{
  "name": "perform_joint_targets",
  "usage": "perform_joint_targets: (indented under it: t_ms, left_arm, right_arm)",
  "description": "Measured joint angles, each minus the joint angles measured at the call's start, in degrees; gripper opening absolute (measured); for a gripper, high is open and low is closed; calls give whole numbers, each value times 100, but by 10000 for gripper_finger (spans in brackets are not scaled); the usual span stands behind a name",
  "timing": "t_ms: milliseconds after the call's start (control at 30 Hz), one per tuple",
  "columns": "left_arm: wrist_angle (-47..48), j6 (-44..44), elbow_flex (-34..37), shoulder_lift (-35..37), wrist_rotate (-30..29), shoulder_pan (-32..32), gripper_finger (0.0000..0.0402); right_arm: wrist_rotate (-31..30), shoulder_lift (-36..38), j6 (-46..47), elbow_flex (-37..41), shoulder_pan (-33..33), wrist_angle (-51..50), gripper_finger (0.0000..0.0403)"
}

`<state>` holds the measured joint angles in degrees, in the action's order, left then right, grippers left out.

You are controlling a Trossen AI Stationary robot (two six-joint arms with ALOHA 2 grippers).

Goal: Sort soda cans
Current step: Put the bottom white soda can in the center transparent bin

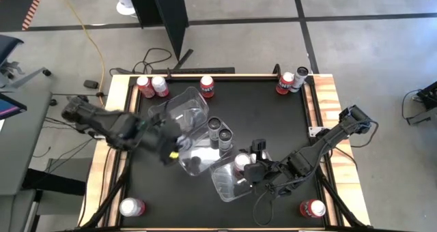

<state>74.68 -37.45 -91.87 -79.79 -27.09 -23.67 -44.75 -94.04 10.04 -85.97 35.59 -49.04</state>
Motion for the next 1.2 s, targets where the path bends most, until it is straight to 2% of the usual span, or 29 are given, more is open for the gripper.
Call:
perform_joint_targets:
  t_ms: [133,333,567,733,1200]
  left_arm:
    - [-582,917,-1,-128,457,761,245]
    - [-768,1631,-1,-606,1078,1485,245]
    - [-958,2159,-1,-1257,1524,1854,245]
    - [-1080,2452,-1,-1604,1583,2061,245]
    - [-1593,2834,333,-1784,1766,2399,245]
  right_arm:
    - [0,0,2,0,0,-4,395]
    - [0,0,0,0,0,-20,395]
    - [0,0,0,0,0,-28,395]
    - [7,0,2,0,4,-25,395]
    - [28,0,63,0,165,-17,395]
